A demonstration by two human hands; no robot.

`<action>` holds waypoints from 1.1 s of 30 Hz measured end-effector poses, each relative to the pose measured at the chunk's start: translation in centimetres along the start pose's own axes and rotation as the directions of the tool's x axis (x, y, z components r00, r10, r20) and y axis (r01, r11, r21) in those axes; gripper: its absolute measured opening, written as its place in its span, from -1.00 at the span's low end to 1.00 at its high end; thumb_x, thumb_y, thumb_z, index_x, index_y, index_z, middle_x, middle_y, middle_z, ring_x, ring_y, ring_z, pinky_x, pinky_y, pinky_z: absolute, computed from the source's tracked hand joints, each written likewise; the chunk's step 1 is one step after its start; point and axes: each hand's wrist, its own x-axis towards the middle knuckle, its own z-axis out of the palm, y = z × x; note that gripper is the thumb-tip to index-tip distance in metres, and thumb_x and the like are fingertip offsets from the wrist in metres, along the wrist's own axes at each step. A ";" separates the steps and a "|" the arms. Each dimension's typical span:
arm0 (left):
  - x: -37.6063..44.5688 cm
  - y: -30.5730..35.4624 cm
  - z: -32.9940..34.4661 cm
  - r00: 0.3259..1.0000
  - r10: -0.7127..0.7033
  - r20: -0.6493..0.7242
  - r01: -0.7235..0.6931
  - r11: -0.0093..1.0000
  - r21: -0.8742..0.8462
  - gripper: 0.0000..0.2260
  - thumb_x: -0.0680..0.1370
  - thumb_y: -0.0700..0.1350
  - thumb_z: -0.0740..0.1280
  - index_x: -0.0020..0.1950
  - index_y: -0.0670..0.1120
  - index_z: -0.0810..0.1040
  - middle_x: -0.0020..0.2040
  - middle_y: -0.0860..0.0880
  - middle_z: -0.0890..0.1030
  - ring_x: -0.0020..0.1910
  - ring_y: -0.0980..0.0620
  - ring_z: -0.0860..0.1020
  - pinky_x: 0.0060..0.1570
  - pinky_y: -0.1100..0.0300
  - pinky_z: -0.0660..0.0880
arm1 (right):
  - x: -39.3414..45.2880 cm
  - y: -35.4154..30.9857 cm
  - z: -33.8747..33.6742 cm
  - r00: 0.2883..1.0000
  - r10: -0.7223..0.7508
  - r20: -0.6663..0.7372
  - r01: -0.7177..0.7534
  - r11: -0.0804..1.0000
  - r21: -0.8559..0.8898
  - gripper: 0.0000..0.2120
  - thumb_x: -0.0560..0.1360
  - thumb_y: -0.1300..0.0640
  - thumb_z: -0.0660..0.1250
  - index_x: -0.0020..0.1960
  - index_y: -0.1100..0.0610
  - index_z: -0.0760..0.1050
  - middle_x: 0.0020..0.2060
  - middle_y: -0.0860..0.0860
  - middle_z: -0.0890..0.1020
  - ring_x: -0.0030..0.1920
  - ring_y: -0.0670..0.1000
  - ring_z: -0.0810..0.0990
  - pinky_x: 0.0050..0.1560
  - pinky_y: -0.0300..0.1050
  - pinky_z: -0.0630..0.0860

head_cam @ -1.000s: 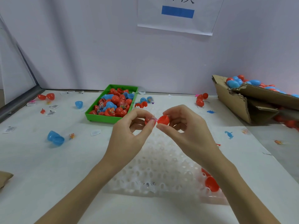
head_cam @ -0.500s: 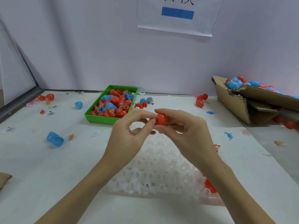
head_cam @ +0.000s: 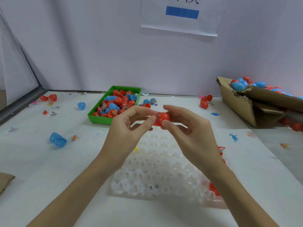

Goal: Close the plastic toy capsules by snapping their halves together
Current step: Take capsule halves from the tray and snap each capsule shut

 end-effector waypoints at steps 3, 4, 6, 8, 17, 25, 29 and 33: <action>0.0 -0.2 0.0 1.000 0.010 0.001 -0.010 1.000 -0.006 -0.89 0.60 -0.26 0.44 0.12 -0.14 0.66 0.04 -0.04 0.74 0.09 -0.07 0.70 0.03 0.16 0.66 | 0.0 -0.1 0.0 1.000 0.009 0.007 -0.009 0.999 0.033 -0.76 0.53 0.20 0.48 0.19 0.08 0.64 0.00 -0.11 0.72 0.05 -0.09 0.71 0.07 -0.28 0.62; 0.0 -0.2 0.0 1.000 0.008 -0.004 -0.008 1.000 -0.010 -0.88 0.59 -0.27 0.44 0.11 -0.13 0.67 0.03 -0.04 0.75 0.08 -0.06 0.71 0.03 0.20 0.65 | 0.0 -0.2 0.0 1.000 0.007 0.012 -0.007 0.999 0.046 -0.77 0.52 0.21 0.48 0.17 0.09 0.64 0.00 -0.10 0.73 0.05 -0.08 0.72 0.07 -0.28 0.62; -0.1 -0.2 0.1 0.999 -0.003 -0.032 0.002 1.000 -0.026 -0.89 0.58 -0.25 0.46 0.07 -0.09 0.70 0.00 -0.03 0.76 0.04 -0.04 0.72 0.02 0.27 0.62 | 0.0 -0.3 0.1 1.000 0.007 0.021 -0.009 0.997 0.072 -0.77 0.52 0.22 0.49 0.16 0.07 0.64 -0.01 -0.11 0.72 0.04 -0.08 0.72 0.06 -0.31 0.61; -0.1 -0.1 0.2 0.999 -0.003 -0.052 0.000 0.999 -0.043 -0.90 0.57 -0.22 0.48 0.05 -0.05 0.72 -0.01 -0.03 0.76 0.02 -0.04 0.73 0.02 0.26 0.62 | 0.0 -0.4 0.1 0.999 0.022 0.024 -0.024 0.996 0.090 -0.78 0.52 0.21 0.49 0.15 0.04 0.64 -0.02 -0.16 0.72 0.03 -0.11 0.72 0.02 -0.35 0.60; -0.2 0.1 -0.1 0.971 0.240 0.027 -0.235 0.917 0.322 -0.86 0.57 -0.26 0.48 0.08 -0.06 0.71 -0.03 0.03 0.72 -0.06 0.05 0.73 -0.07 0.35 0.62 | -0.1 -0.4 0.3 0.997 0.071 0.015 -0.073 0.983 0.166 -0.79 0.52 0.17 0.49 0.16 0.09 0.67 -0.01 -0.13 0.74 0.02 -0.07 0.73 0.00 -0.33 0.61; -0.6 -0.4 0.2 0.983 0.148 0.112 -0.166 0.971 0.174 -0.70 0.57 -0.25 0.48 0.29 -0.08 0.57 0.12 0.03 0.73 0.14 0.02 0.70 0.19 0.20 0.61 | 0.3 0.2 -0.3 0.998 0.060 0.001 -0.060 0.998 0.014 -0.78 0.52 0.14 0.47 0.16 0.07 0.65 0.00 -0.10 0.73 0.01 -0.10 0.72 0.04 -0.27 0.63; -0.4 -0.5 0.2 0.980 0.183 0.081 -0.195 0.962 0.189 -0.74 0.57 -0.23 0.49 0.26 -0.12 0.64 0.12 0.03 0.72 0.14 -0.01 0.70 0.17 0.19 0.62 | 0.4 0.1 -0.5 0.998 0.059 0.036 -0.061 0.997 0.049 -0.77 0.54 0.14 0.44 0.19 0.08 0.65 0.01 -0.08 0.73 0.01 -0.08 0.73 0.03 -0.30 0.61; -0.3 -0.2 0.2 0.977 0.201 0.065 -0.208 0.969 0.133 -0.75 0.57 -0.23 0.47 0.25 -0.13 0.64 0.12 0.00 0.72 0.15 -0.04 0.69 0.18 0.23 0.60 | 0.4 -0.3 -0.4 1.000 0.002 0.016 -0.003 0.998 0.068 -0.76 0.55 0.16 0.42 0.21 0.06 0.63 0.03 -0.12 0.72 0.02 -0.12 0.73 0.03 -0.36 0.59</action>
